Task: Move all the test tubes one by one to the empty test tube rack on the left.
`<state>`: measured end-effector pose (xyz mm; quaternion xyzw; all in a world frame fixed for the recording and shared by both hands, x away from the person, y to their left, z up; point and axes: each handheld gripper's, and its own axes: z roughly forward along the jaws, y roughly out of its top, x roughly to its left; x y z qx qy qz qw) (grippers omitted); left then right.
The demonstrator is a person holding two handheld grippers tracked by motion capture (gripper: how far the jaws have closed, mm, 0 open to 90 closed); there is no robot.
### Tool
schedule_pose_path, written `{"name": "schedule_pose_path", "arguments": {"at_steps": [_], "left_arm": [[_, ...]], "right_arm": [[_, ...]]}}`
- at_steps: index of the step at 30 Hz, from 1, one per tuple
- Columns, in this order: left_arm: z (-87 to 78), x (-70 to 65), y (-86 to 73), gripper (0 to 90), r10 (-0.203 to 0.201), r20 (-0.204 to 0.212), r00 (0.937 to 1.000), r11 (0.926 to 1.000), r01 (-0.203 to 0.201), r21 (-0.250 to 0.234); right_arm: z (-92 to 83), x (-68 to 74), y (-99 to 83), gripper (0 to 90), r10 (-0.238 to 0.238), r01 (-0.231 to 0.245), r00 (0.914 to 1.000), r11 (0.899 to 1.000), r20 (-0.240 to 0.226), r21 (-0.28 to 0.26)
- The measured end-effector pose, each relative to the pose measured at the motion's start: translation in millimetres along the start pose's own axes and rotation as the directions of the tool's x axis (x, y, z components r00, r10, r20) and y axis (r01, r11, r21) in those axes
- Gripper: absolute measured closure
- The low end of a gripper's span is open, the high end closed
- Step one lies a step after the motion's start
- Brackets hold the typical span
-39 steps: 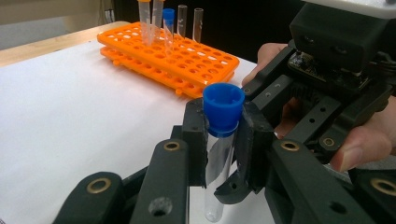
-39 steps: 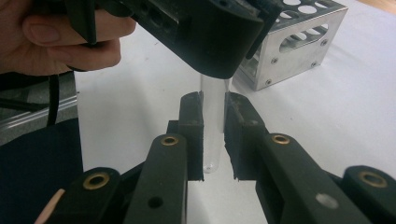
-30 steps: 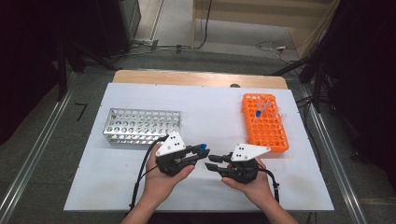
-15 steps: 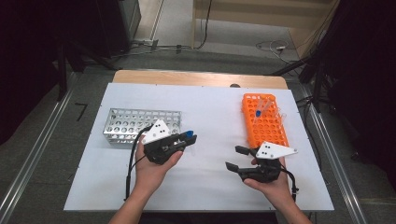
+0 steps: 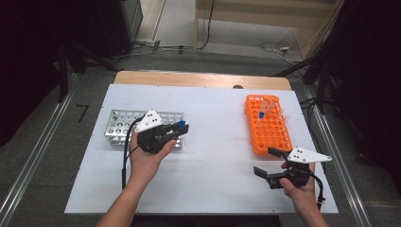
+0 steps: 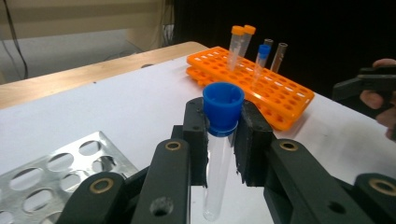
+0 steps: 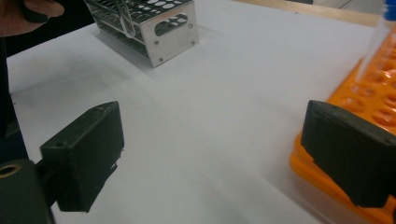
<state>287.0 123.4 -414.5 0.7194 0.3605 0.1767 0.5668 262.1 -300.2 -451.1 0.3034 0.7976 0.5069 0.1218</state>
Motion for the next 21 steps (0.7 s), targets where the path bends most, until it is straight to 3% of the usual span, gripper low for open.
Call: {"name": "schedule_pose_path", "arguments": {"at_steps": [13, 21], "left_arm": [[4.3, 25.3, 11.2, 76.6, -0.023, -0.049, 0.9985, 0.9996, 0.022, -0.016], [9.4, 38.9, 18.3, 76.6, -0.034, -0.076, 0.9966, 0.9992, 0.032, -0.023]], "right_arm": [[-33.7, -25.1, -20.0, 0.0, 0.045, -0.044, 0.9989, 0.998, 0.013, -0.039], [-39.5, -36.5, -24.9, 0.0, 0.083, -0.081, 0.9958, 0.996, 0.038, -0.047]]}}
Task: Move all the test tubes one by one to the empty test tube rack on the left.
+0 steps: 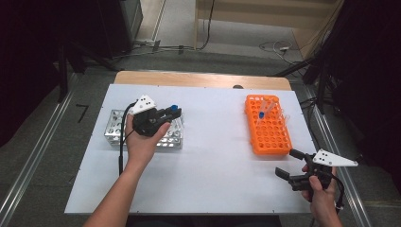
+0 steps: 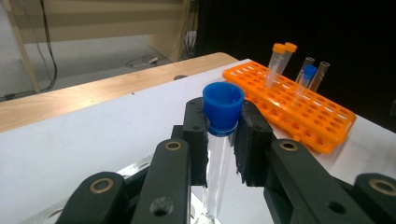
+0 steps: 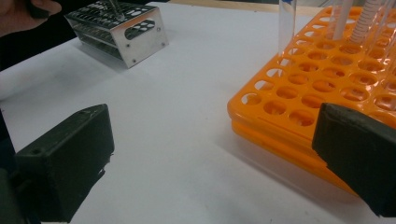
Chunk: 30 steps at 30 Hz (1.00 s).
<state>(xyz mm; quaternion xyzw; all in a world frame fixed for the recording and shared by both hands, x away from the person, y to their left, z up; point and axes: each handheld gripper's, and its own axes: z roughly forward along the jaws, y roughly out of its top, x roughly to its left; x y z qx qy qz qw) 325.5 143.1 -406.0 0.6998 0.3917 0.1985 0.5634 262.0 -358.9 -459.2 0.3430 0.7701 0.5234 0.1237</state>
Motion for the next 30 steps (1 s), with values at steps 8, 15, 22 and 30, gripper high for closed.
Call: {"name": "schedule_pose_path", "arguments": {"at_steps": [8, 15, 22, 30], "left_arm": [[10.2, 11.6, 8.8, 76.6, -0.005, -0.051, 0.9987, 0.9999, 0.005, -0.010], [22.6, 18.8, 11.8, 76.7, -0.004, -0.098, 0.9952, 0.9999, 0.002, -0.017], [32.9, 25.2, 7.7, 76.6, 0.003, -0.142, 0.9899, 1.0000, -0.002, 0.007], [42.3, 25.1, 0.8, 76.6, 0.023, -0.156, 0.9876, 0.9981, -0.014, 0.060]], "right_arm": [[2.3, -3.3, -2.8, 0.0, 0.007, -0.007, 0.9999, 1.000, 0.013, 0.009], [3.1, -4.4, -3.8, 0.0, 0.009, -0.009, 0.9999, 1.000, 0.014, 0.011], [2.8, -6.0, -4.5, 0.0, 0.013, -0.013, 0.9997, 1.000, 0.019, 0.012], [4.0, -5.4, -4.9, 0.0, 0.012, -0.012, 0.9998, 1.000, 0.019, 0.020]]}}
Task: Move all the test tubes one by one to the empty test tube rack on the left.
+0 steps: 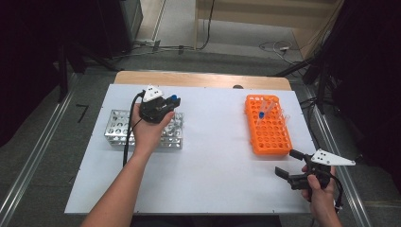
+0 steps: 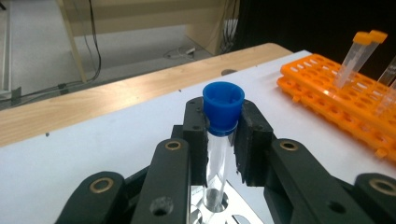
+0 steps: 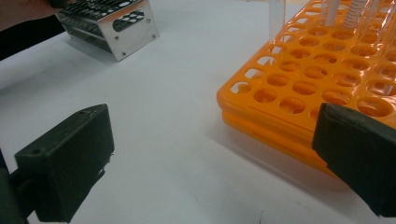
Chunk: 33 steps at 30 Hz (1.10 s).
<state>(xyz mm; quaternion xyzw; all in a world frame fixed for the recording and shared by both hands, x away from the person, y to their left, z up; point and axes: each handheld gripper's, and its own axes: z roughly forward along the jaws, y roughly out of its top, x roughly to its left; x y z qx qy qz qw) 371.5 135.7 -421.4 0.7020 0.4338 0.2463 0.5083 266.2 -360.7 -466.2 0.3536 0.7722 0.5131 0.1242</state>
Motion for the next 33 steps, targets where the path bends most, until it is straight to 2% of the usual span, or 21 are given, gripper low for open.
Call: {"name": "schedule_pose_path", "arguments": {"at_steps": [13, 18, 22, 26, 30, 33], "left_arm": [[9.9, -2.6, -9.0, 75.9, 0.003, -0.020, 0.9998, 0.9976, -0.002, 0.070], [10.1, -3.9, -10.5, 73.8, -0.010, -0.022, 0.9997, 0.9954, 0.012, 0.095], [10.2, -4.5, -11.4, 64.9, -0.015, -0.023, 0.9996, 0.9943, 0.017, 0.105], [5.8, -5.3, -9.7, 53.8, -0.032, -0.002, 0.9995, 0.9966, 0.032, 0.076], [-0.2, -8.3, -8.9, 33.4, -0.055, 0.011, 0.9984, 0.9972, 0.054, 0.051], [-7.6, -11.9, -7.6, 22.1, -0.069, 0.037, 0.9969, 0.9970, 0.068, 0.038]], "right_arm": [[1.5, 0.4, -0.5, 0.0, -0.005, 0.005, 1.0000, 1.000, 0.001, 0.001], [2.0, 0.3, -0.7, 0.0, -0.003, 0.003, 1.0000, 1.000, 0.003, 0.003], [2.7, 0.8, -0.4, 0.0, -0.004, 0.004, 1.0000, 1.000, 0.003, 0.006], [2.8, 0.8, -0.1, 0.0, -0.004, 0.004, 1.0000, 1.000, 0.004, 0.003], [2.0, 0.8, 0.5, 0.0, -0.003, 0.003, 1.0000, 1.000, 0.007, 0.003], [1.5, 0.4, 0.9, 0.0, 0.001, -0.001, 0.9999, 1.000, 0.012, -0.002]]}}
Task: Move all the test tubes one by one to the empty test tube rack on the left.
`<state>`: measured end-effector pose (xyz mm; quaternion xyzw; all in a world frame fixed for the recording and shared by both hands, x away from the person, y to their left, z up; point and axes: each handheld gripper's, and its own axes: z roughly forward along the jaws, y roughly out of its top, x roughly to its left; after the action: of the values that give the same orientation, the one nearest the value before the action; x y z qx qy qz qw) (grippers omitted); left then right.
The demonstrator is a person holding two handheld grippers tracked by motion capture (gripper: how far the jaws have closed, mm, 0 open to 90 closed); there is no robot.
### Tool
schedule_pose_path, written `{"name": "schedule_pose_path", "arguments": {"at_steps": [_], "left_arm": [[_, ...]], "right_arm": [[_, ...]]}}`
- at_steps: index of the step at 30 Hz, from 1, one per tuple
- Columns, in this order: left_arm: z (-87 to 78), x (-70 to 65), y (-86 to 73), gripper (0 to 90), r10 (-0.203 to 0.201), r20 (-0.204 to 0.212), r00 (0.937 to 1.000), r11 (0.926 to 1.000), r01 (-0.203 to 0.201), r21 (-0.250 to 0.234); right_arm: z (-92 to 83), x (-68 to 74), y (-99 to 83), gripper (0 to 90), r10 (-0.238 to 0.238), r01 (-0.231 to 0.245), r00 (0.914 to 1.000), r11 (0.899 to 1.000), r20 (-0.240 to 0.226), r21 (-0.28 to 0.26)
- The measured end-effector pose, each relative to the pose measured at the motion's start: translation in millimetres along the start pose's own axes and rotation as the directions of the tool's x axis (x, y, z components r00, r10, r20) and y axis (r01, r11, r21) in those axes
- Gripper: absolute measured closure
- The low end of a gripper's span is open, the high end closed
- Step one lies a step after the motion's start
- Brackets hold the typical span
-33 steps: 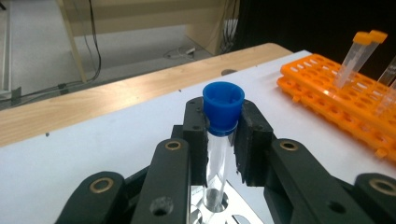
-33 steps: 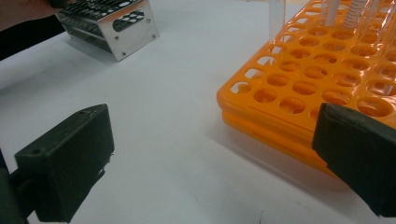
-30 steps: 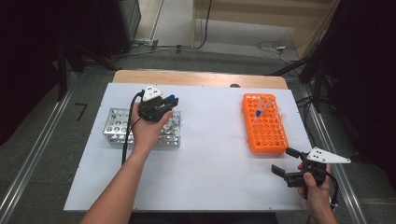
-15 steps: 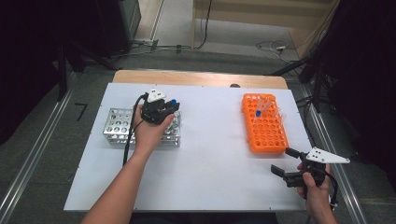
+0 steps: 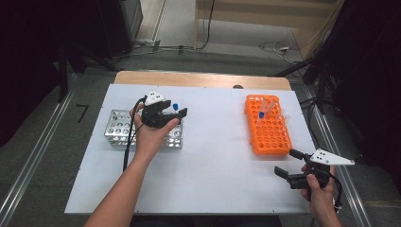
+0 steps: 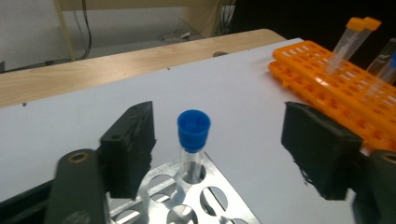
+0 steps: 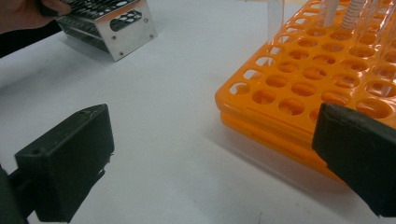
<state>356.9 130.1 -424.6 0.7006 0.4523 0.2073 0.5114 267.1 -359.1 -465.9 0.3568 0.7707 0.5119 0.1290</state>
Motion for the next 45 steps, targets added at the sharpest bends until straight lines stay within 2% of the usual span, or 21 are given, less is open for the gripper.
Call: {"name": "schedule_pose_path", "arguments": {"at_steps": [6, 9, 11, 15, 21, 28, 34, 38, 40, 43, 45], "left_arm": [[-18.3, -9.6, -3.7, 6.7, -0.007, 0.064, 0.9979, 0.9997, 0.009, -0.023], [-25.9, -13.1, -7.7, 0.1, 0.001, 0.081, 0.9967, 0.9996, 0.002, -0.028], [-32.1, -15.5, -11.0, 0.0, -0.003, 0.102, 0.9948, 0.9993, 0.007, -0.038], [-43.3, -21.3, -18.0, 0.0, 0.010, 0.116, 0.9932, 0.9987, -0.004, -0.051], [-57.8, -31.7, -28.0, 0.0, 0.034, 0.124, 0.9916, 0.9974, -0.026, -0.067], [-75.9, -41.3, -38.1, 0.0, 0.045, 0.126, 0.9910, 0.9954, -0.034, -0.090], [-89.2, -42.8, -49.6, 0.0, 0.042, 0.121, 0.9917, 0.9948, -0.031, -0.098], [-95.9, -42.1, -58.2, 0.0, 0.028, 0.123, 0.9920, 0.9947, -0.015, -0.102], [-98.4, -41.8, -61.8, 0.0, 0.031, 0.118, 0.9925, 0.9949, -0.019, -0.099], [-102.4, -40.7, -67.1, 0.0, 0.024, 0.117, 0.9928, 0.9949, -0.013, -0.101], [-105.2, -39.7, -69.7, 0.0, 0.017, 0.116, 0.9931, 0.9944, -0.004, -0.106]], "right_arm": [[0.5, -0.5, 2.2, 0.0, -0.003, 0.003, 1.0000, 1.000, 0.003, 0.003], [0.2, -0.4, 5.0, 0.0, -0.006, 0.006, 1.0000, 1.000, 0.000, 0.002], [0.1, 0.1, 6.5, 0.0, -0.008, 0.008, 1.0000, 1.000, 0.003, 0.001], [1.6, 1.4, 9.7, 0.0, -0.009, 0.009, 0.9999, 1.000, 0.006, 0.001], [4.9, 3.9, 14.9, 0.0, -0.015, 0.015, 0.9999, 1.000, 0.003, 0.005], [11.2, 4.8, 22.5, 0.0, -0.008, 0.008, 0.9999, 1.000, 0.012, 0.008], [18.4, 2.4, 32.4, 0.0, 0.014, -0.015, 0.9994, 1.000, 0.031, 0.014], [23.9, -0.7, 38.8, 0.0, 0.022, -0.023, 0.9991, 1.000, 0.036, 0.012], [26.7, -2.1, 41.8, 3.0, 0.024, -0.025, 0.9992, 1.000, 0.032, 0.011], [33.2, -3.0, 47.3, 3.9, 0.022, -0.023, 0.9982, 1.000, 0.056, 0.007], [38.5, -4.7, 51.1, 10.1, 0.036, -0.036, 0.9974, 0.999, 0.063, -0.003]]}}
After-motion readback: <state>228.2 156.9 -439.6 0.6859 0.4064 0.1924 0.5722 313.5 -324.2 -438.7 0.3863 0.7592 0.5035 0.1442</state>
